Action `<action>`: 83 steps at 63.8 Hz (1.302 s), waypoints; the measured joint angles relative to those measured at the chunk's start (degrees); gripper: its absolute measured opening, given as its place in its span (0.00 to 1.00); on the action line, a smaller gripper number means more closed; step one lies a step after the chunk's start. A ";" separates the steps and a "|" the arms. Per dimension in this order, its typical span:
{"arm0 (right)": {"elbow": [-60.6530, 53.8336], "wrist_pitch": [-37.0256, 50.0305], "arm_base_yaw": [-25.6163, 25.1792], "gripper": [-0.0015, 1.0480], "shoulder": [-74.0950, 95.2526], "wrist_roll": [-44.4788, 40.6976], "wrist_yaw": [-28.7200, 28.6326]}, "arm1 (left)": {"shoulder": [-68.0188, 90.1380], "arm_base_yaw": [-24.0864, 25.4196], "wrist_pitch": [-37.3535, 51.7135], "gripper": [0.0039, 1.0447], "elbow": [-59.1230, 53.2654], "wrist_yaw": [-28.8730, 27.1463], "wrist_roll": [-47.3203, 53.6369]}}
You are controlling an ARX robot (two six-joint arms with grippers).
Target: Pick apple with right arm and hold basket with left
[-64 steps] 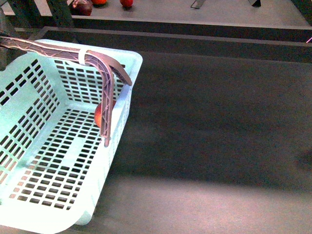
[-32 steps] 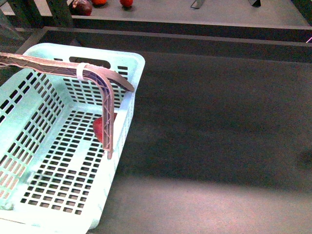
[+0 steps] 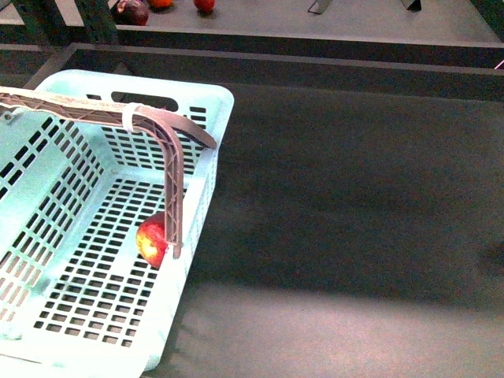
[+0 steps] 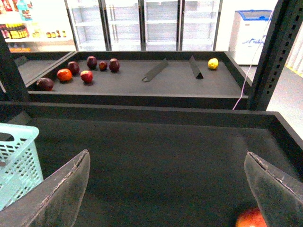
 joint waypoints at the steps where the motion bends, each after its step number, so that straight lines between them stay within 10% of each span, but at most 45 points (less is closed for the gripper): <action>1: 0.00 0.00 0.00 0.91 0.00 0.00 0.00 | 0.02 0.00 0.17 0.94 -0.09 -0.04 0.13; 13: 0.00 0.00 0.00 0.91 0.00 0.00 0.02 | -2.80 2.67 37.05 0.59 -16.61 1.14 53.27; 21: 0.00 0.00 0.00 0.91 0.00 0.00 0.02 | -8.35 4.90 38.62 0.35 -21.66 3.15 77.46; 32: 0.00 0.00 0.00 0.91 0.00 0.00 0.02 | -14.73 7.28 37.31 0.03 -27.23 5.57 84.52; 83: 0.00 0.00 0.00 0.91 0.00 0.00 0.02 | -41.46 13.20 20.74 0.03 -36.35 11.41 86.20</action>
